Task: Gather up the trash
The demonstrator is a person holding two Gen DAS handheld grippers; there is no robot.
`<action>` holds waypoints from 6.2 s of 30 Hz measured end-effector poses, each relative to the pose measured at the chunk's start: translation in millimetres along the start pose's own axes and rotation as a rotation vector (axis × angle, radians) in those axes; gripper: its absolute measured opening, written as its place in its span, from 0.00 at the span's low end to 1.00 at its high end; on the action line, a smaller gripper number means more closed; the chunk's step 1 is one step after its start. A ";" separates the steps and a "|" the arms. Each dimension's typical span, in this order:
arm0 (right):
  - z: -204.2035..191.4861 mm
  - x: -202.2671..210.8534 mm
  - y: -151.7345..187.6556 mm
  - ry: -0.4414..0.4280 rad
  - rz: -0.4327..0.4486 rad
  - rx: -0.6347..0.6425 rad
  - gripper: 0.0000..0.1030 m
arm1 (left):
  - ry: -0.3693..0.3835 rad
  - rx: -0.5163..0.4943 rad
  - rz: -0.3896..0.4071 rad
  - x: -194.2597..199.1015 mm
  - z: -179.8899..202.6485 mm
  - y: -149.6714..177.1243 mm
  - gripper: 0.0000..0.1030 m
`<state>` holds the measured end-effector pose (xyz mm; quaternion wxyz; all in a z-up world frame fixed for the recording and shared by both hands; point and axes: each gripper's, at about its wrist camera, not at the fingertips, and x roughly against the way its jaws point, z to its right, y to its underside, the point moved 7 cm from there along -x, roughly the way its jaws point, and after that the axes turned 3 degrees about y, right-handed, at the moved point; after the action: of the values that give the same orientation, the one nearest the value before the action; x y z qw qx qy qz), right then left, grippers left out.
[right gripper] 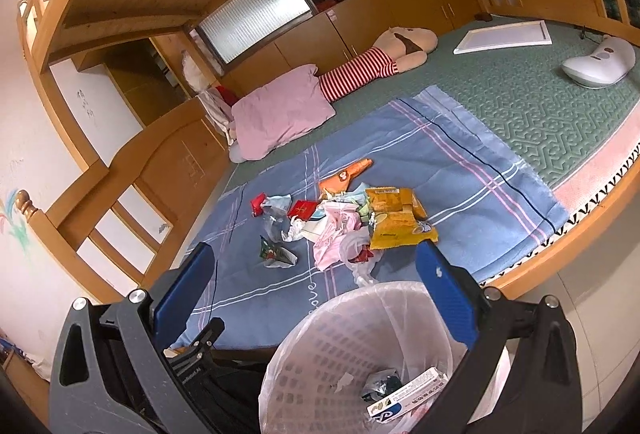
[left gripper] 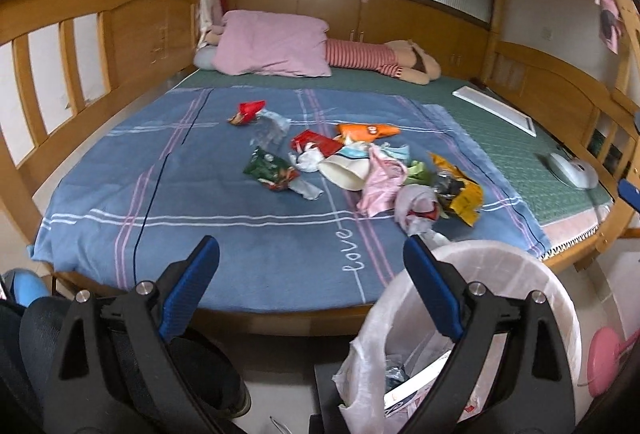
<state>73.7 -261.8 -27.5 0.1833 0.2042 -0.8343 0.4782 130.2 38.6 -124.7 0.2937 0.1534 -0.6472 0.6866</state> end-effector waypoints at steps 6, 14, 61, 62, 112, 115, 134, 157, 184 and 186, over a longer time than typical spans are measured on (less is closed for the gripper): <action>0.3 -4.3 4.1 -0.001 -0.015 -0.004 0.96 | -0.042 0.038 -0.007 -2.9 -13.9 1.5 0.90; -0.7 -8.1 7.6 0.010 -0.027 0.008 0.96 | -0.094 0.093 -0.011 -6.9 -31.9 3.7 0.90; 3.8 -25.1 24.5 0.040 -0.094 0.008 0.96 | -0.133 0.120 -0.087 -21.6 -44.1 18.8 0.90; 4.9 -25.4 25.1 0.042 -0.096 0.006 0.96 | -0.133 0.120 -0.089 -22.3 -44.4 19.0 0.90; 4.1 -276.3 80.7 0.248 -0.732 0.177 0.27 | 0.110 0.141 -0.335 -223.8 -79.8 -34.6 0.17; -15.2 -250.5 74.4 0.192 -0.658 0.209 0.26 | 0.114 0.127 -0.275 -204.0 -80.9 -40.2 0.17; -48.5 -76.7 12.4 -0.007 -0.187 0.223 0.26 | 0.197 0.007 -0.027 -25.2 0.5 -33.0 0.16; 34.7 -28.2 68.6 0.167 -0.347 0.133 0.81 | 0.289 -0.119 -0.050 9.4 58.7 5.4 0.16; 56.7 30.7 -5.2 0.144 0.051 -0.103 0.86 | 0.397 -0.146 -0.169 -10.1 101.3 44.9 0.89; 55.9 26.6 -2.4 0.148 0.034 -0.095 0.87 | 0.302 -0.113 -0.128 -12.0 83.8 35.5 0.89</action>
<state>46.2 -316.1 -38.9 0.2458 0.1452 -0.8434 0.4551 104.0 -45.5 -150.5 0.4388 0.0728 -0.6223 0.6441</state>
